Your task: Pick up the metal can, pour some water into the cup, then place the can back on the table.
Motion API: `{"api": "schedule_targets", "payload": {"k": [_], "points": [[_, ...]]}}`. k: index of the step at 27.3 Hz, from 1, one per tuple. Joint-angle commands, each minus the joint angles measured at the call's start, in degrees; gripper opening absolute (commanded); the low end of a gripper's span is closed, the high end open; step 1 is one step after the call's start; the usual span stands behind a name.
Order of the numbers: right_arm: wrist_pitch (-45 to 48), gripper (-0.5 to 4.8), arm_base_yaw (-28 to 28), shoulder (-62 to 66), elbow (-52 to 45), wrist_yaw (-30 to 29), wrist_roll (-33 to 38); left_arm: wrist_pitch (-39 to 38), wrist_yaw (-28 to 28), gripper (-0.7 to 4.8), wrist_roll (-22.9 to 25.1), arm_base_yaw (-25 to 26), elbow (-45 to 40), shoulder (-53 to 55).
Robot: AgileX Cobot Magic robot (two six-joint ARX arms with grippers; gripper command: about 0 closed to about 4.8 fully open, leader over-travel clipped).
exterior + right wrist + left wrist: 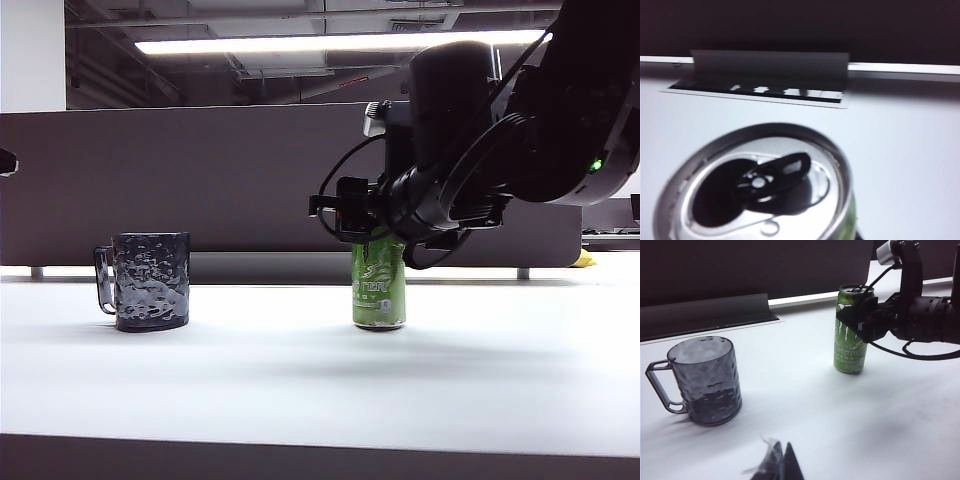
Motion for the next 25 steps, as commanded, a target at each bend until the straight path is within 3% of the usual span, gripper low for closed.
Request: {"api": "schedule_targets", "payload": {"k": [1, 7, 15, 25], "points": [[2.86, 2.61, 0.28, -1.14, 0.22, -1.84, -0.26, 0.77, 0.15, -0.05, 0.00, -0.04, 0.07, 0.04], [2.14, 2.61, 0.35, -1.20, 3.04, -4.42, -2.16, 0.77, 0.15, -0.05, 0.00, -0.04, 0.07, 0.04], [-7.34, 2.61, 1.09, -1.18, 10.80, -7.78, -7.58, 0.77, 0.20, -0.05, 0.00, 0.37, 0.07, 0.02], [-12.24, 2.61, 1.86, -1.14, 17.79, -10.75, -11.56, 0.74, 0.04, -0.05, 0.00, 8.11, 0.07, 0.02]]}}
